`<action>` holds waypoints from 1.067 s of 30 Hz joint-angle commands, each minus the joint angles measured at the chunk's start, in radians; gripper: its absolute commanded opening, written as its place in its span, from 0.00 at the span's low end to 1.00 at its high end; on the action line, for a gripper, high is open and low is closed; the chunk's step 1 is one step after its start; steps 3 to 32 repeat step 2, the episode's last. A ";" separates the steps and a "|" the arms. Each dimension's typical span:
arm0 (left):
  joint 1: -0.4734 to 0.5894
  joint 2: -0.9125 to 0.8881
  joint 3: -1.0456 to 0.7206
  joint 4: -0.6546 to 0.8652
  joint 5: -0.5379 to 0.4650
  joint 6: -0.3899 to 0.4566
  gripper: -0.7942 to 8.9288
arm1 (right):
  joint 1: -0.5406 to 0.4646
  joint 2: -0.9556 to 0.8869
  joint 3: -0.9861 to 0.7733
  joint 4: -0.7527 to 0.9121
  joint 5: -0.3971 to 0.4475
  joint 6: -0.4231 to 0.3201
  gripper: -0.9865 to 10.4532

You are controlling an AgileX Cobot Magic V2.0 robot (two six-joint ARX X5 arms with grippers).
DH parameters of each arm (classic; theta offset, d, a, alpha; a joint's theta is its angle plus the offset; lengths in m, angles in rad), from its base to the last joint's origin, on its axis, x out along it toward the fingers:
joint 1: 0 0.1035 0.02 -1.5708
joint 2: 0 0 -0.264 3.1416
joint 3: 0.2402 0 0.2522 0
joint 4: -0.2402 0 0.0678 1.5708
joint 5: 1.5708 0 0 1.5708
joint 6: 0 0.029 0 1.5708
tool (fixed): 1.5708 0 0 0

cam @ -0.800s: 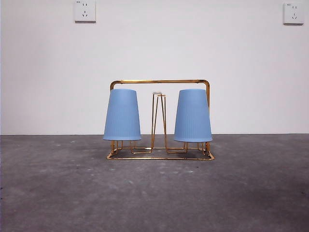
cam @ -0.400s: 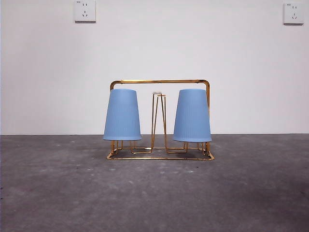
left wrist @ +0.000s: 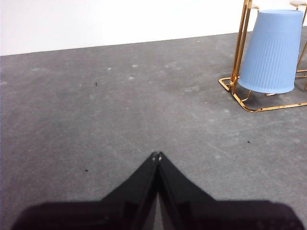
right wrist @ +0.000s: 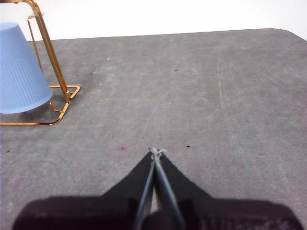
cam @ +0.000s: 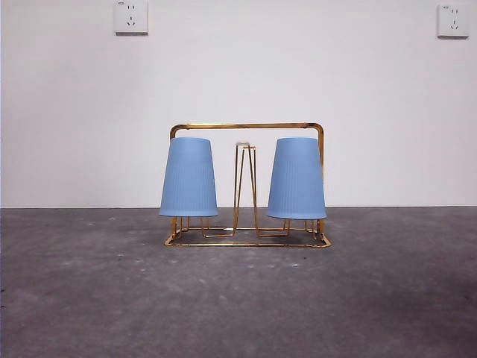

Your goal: Pick up cup 1,put cup 1 in the cup rack,pick up cup 2,put cup 2 in the cup rack

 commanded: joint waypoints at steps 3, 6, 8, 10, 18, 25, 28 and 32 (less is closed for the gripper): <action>0.002 0.001 -0.010 0.008 0.000 -0.010 0.08 | -0.001 0.000 -0.006 0.006 0.000 0.011 0.09; 0.002 0.001 -0.010 0.008 0.000 -0.010 0.08 | -0.001 0.000 -0.006 0.006 0.000 0.011 0.09; 0.002 0.001 -0.010 0.008 0.000 -0.010 0.08 | -0.001 0.000 -0.006 0.006 0.000 0.011 0.09; 0.002 0.001 -0.010 0.008 0.000 -0.010 0.08 | -0.001 0.000 -0.006 0.006 0.000 0.011 0.09; 0.002 0.001 -0.010 0.008 0.000 -0.010 0.08 | -0.001 0.000 -0.006 0.006 0.000 0.011 0.09; 0.002 0.001 -0.010 0.008 0.000 -0.010 0.08 | -0.001 0.000 -0.006 0.006 0.000 0.011 0.09; 0.002 0.001 -0.010 0.008 0.000 -0.010 0.08 | -0.001 0.000 -0.006 0.006 0.000 0.011 0.09; 0.002 0.001 -0.010 0.008 0.000 -0.010 0.08 | -0.001 0.000 -0.006 0.006 0.000 0.011 0.09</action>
